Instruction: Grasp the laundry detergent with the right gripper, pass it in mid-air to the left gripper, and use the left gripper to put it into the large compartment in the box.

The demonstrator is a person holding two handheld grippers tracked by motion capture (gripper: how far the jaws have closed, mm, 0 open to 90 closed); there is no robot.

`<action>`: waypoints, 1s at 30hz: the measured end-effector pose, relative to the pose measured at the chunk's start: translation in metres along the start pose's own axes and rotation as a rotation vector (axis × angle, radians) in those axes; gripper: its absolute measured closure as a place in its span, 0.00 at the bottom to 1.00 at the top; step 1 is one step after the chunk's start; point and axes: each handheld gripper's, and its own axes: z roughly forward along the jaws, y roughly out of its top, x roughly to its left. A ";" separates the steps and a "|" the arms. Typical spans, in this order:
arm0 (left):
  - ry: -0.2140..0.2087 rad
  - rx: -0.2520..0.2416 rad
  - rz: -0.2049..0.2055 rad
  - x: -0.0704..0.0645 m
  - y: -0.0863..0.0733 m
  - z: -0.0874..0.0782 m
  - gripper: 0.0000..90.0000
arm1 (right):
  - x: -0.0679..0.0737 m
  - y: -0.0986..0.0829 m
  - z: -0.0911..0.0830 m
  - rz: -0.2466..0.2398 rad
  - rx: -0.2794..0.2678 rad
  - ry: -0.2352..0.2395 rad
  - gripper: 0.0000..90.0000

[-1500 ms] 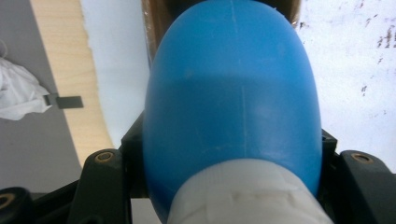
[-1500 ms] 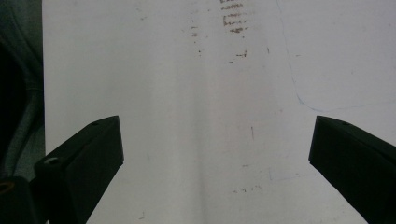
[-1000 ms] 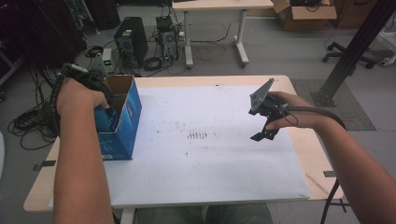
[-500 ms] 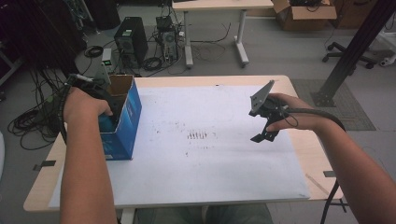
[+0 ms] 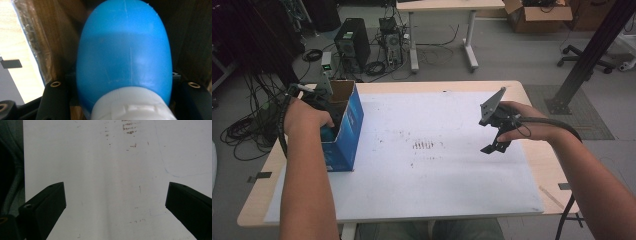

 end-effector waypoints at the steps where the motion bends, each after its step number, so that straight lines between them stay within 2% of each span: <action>1: 0.000 -0.002 0.001 0.000 0.000 0.000 0.43 | 0.000 0.000 0.000 -0.001 -0.001 -0.001 0.04; 11: 0.001 -0.007 0.004 0.000 -0.001 0.001 0.43 | 0.002 0.000 0.000 -0.001 0.000 0.000 0.03; 19: -0.014 -0.008 0.006 0.002 -0.002 0.001 0.43 | 0.002 0.000 0.000 -0.001 0.000 0.000 0.04; 30: -0.016 -0.009 0.020 0.000 -0.003 -0.001 0.34 | 0.003 0.000 -0.001 -0.005 -0.001 -0.004 0.04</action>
